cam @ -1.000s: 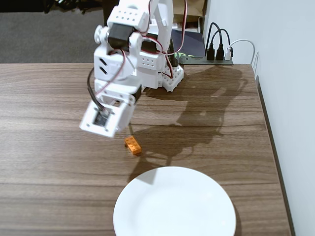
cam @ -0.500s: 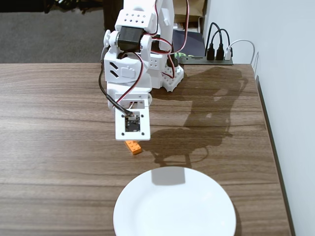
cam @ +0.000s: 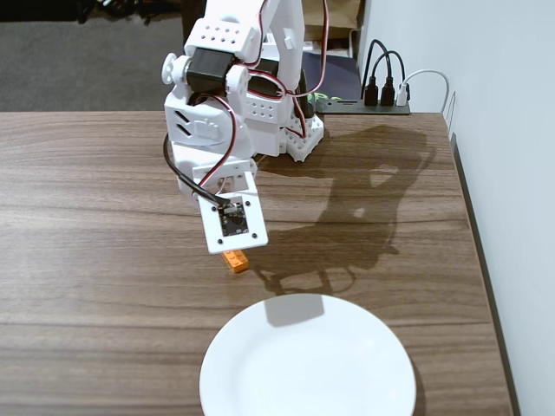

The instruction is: Grasp a lego block and put it on the plate.

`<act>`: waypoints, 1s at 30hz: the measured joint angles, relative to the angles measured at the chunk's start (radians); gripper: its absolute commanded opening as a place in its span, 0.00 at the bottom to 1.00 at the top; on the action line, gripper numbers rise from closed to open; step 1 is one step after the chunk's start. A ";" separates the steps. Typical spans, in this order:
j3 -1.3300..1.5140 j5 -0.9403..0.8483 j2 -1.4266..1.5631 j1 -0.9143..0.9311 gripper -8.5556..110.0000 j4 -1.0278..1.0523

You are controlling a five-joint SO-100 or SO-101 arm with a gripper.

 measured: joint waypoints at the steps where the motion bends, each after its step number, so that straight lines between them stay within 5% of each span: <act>1: -0.002 -0.006 -0.006 0.003 0.21 -0.005; 30: 0.058 -0.028 -0.155 -0.017 0.21 -0.245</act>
